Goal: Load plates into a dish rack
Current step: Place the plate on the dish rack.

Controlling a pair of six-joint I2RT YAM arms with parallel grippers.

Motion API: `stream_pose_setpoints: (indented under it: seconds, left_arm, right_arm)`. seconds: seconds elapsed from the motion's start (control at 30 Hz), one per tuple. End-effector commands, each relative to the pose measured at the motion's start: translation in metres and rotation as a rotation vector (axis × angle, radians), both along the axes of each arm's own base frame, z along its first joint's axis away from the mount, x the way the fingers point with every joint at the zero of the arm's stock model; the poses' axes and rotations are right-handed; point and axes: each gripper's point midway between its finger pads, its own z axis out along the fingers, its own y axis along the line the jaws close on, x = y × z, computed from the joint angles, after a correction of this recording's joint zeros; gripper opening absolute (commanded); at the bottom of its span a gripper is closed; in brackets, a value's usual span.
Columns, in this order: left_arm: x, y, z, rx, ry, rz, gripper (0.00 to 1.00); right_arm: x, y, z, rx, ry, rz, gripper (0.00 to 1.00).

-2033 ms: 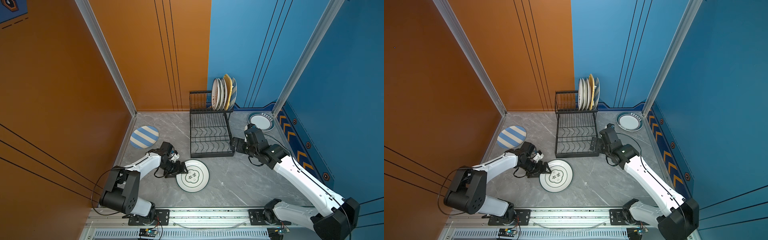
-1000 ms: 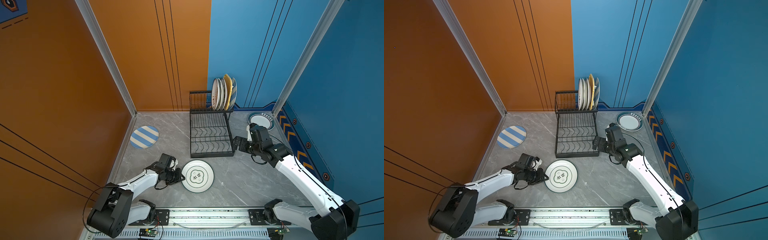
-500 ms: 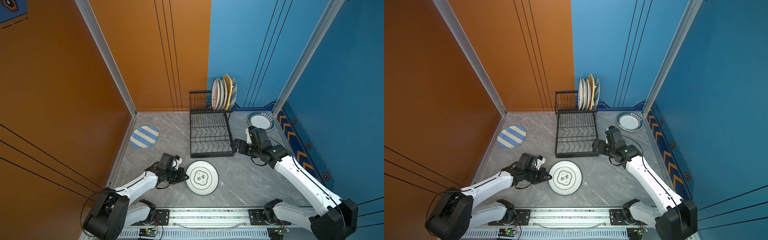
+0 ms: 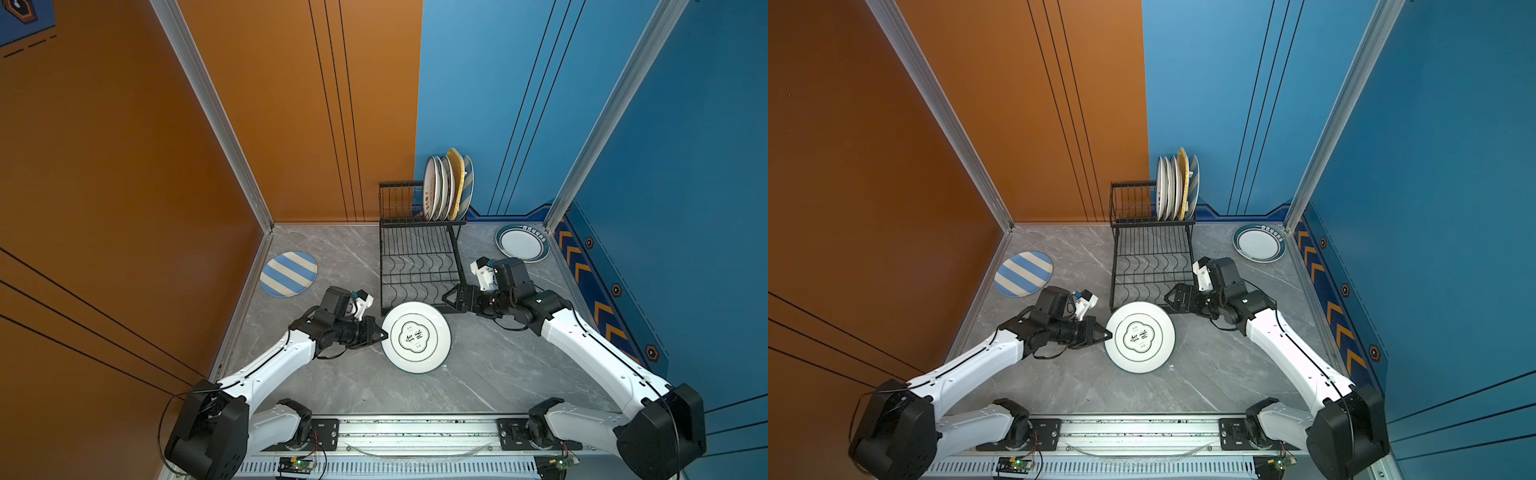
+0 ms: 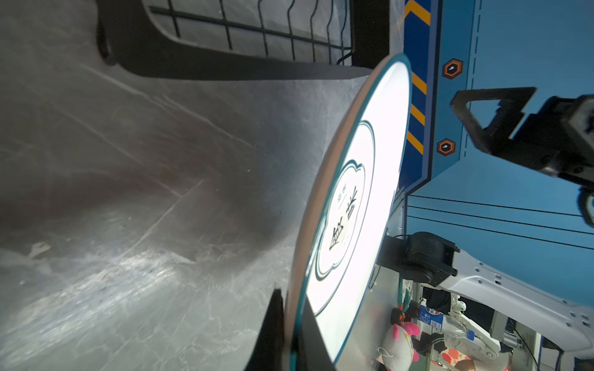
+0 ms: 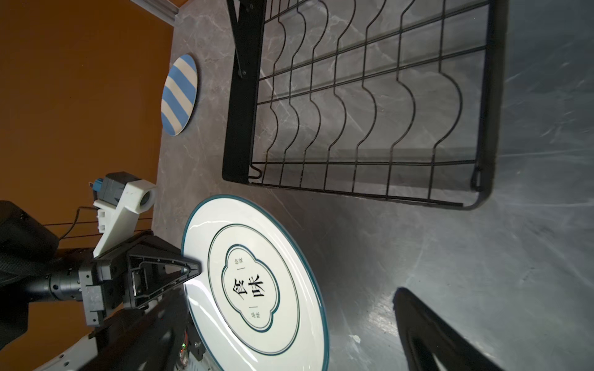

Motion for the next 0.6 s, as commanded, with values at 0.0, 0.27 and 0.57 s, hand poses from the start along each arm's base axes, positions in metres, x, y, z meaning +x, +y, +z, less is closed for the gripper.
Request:
stream_pose_setpoints:
  seconds: [0.0, 0.27, 0.57]
  left_arm:
    - [0.014, -0.014, 0.032, -0.122, -0.062, -0.026, 0.0]
    - [0.037, -0.018, 0.053, -0.196, -0.114, -0.03, 0.0]
    - [0.049, -0.012, 0.057, -0.218, -0.127, -0.032, 0.0]
  right_arm:
    - [-0.008, 0.018, 0.002, 0.104, 0.031, 0.074, 0.99]
    - [-0.011, 0.036, 0.004, 0.214, 0.076, 0.137, 0.91]
    - [-0.015, 0.044, 0.004, 0.256, 0.104, 0.18, 0.67]
